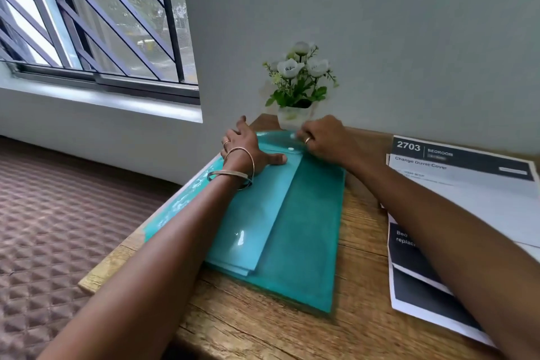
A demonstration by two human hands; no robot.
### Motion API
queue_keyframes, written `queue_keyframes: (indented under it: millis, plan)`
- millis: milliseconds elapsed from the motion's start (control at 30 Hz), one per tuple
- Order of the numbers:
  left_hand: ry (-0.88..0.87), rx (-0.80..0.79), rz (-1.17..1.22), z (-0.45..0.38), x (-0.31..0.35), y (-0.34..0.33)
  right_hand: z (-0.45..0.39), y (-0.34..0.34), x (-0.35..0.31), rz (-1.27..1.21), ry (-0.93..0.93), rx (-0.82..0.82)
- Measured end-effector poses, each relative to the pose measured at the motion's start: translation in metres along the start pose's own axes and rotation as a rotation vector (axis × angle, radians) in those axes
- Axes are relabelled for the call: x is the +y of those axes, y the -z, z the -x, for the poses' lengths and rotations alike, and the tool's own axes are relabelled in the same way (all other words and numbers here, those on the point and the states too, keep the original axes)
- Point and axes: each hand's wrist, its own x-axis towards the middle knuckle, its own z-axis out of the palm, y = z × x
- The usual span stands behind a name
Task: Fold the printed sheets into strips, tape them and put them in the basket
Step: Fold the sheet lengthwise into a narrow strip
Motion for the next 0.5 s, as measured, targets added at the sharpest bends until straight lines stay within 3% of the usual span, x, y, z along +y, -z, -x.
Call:
queue_keyframes:
  millis: [67, 133, 200, 267, 333, 400, 500]
  plan:
    - [-0.018, -0.006, 0.008, 0.001, 0.0, 0.0, -0.006, 0.005, 0.008, -0.172, -0.185, 0.128]
    - [-0.037, -0.017, 0.017, 0.003, 0.001, -0.001, -0.009, 0.008, 0.006, -0.144, -0.243, 0.076]
    - [-0.045, -0.039, -0.003, 0.002, 0.002, -0.001, -0.009, 0.002, -0.001, 0.105, -0.143, 0.073]
    - [-0.058, -0.054, -0.07, 0.002, 0.002, -0.001, -0.003, -0.01, -0.009, 0.43, 0.039, 0.262]
    - [-0.102, -0.055, -0.134, 0.002, 0.001, 0.0, -0.001, -0.01, -0.013, 0.565, 0.166, 0.374]
    - [-0.174, -0.067, -0.188, 0.001, 0.001, 0.001, -0.004, -0.007, -0.01, 0.565, 0.237, 0.23]
    - [-0.234, -0.11, -0.275, -0.001, 0.0, 0.003, -0.006, -0.003, -0.008, 0.305, 0.107, -0.209]
